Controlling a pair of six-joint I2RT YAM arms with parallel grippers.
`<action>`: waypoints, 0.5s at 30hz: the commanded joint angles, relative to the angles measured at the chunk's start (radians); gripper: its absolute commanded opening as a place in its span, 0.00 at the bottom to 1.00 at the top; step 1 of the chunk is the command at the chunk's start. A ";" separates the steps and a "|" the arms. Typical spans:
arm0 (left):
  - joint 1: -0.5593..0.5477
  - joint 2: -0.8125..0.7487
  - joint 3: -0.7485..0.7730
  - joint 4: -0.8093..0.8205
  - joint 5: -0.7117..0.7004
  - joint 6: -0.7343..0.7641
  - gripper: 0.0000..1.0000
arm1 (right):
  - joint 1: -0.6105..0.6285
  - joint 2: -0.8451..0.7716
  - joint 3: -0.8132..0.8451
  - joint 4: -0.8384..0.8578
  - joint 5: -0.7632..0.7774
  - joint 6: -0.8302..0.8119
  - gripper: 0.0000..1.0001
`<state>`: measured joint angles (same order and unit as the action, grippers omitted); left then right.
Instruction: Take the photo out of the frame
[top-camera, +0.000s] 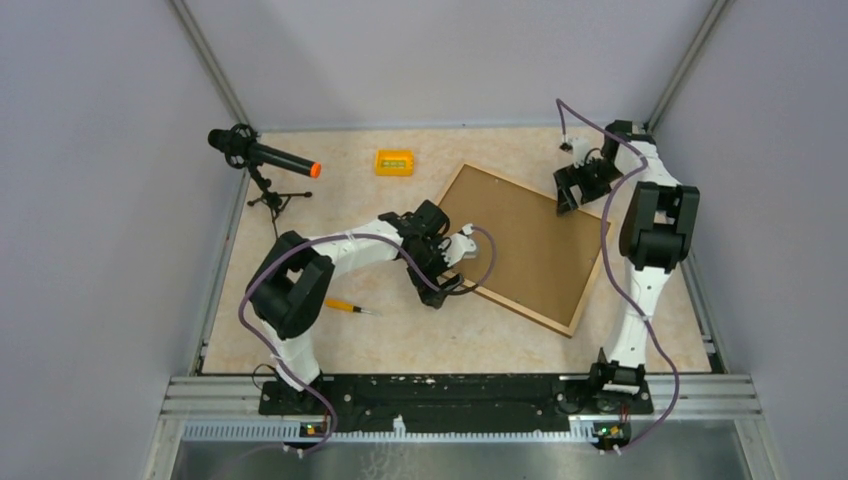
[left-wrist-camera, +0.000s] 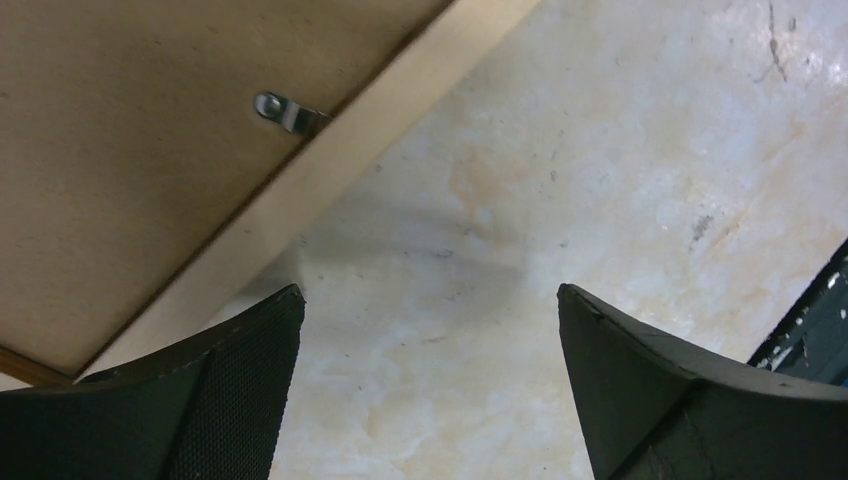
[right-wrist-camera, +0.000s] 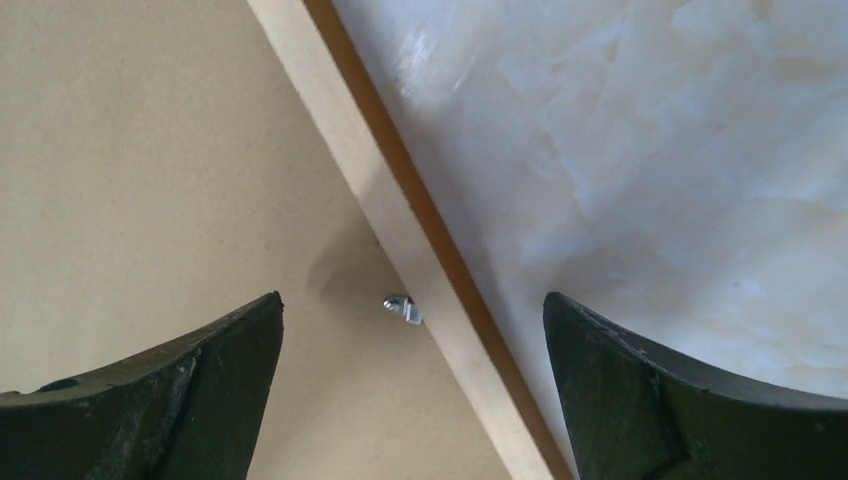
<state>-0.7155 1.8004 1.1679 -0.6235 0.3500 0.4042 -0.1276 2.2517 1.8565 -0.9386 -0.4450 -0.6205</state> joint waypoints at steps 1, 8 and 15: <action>0.036 0.060 0.051 0.040 -0.008 -0.039 0.99 | -0.006 0.015 -0.017 -0.113 -0.075 -0.061 0.99; 0.164 0.137 0.194 0.043 0.024 -0.074 0.98 | -0.002 -0.104 -0.245 -0.138 -0.152 -0.096 0.99; 0.175 0.221 0.332 0.032 0.037 -0.071 0.99 | 0.050 -0.265 -0.465 -0.183 -0.190 -0.150 0.99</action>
<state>-0.5201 1.9755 1.4094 -0.6342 0.3462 0.3328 -0.1318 2.0499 1.5257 -0.9668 -0.5537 -0.7357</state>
